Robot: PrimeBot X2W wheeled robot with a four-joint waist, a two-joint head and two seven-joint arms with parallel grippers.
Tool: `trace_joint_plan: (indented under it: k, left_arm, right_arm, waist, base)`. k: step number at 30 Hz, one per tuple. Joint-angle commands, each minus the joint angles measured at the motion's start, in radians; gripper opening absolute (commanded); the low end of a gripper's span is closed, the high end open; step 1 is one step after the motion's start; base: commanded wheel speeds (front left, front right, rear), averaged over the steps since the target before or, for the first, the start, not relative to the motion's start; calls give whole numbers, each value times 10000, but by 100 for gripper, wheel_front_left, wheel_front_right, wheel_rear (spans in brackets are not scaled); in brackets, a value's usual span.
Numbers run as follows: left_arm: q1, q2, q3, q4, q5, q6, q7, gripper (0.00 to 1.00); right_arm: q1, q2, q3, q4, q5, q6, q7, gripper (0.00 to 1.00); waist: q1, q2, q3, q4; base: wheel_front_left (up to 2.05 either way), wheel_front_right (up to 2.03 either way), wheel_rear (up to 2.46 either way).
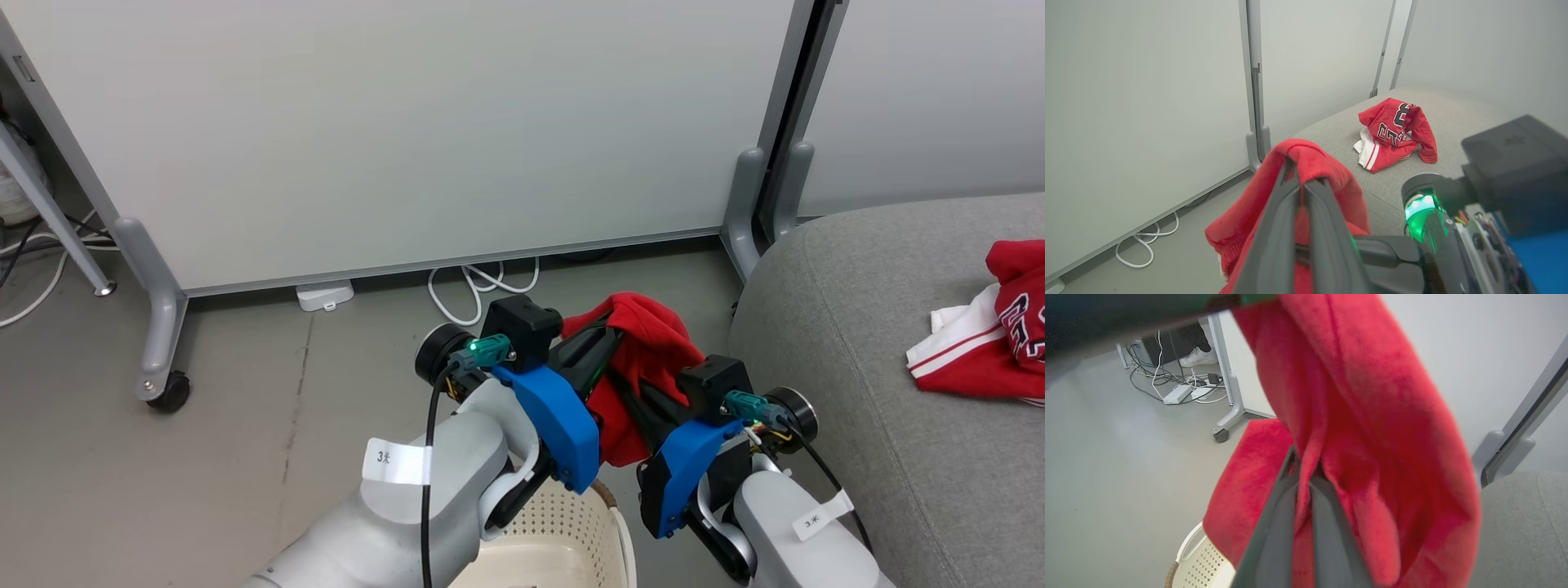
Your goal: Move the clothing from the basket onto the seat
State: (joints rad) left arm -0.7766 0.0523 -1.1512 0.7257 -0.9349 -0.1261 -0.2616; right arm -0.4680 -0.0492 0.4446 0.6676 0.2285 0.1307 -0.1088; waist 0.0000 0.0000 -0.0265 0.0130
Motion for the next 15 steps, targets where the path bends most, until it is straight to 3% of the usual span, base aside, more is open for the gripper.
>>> trace_joint_plan:
  k: [1,15]
  left_arm:
    - [-88,-15,-14,5,-57,-70,-50,0]
    - [-22,-16,57,147,-2,-70,-52,0]
  right_arm:
    - [-120,-24,68,159,24,1,-81,0]
    - [-184,-24,463,425,306,1,-239,0]
  waist:
    - [0,0,-9,-36]
    - [0,0,-97,-228]
  base:
    - [0,0,0]
    - [0,0,0]
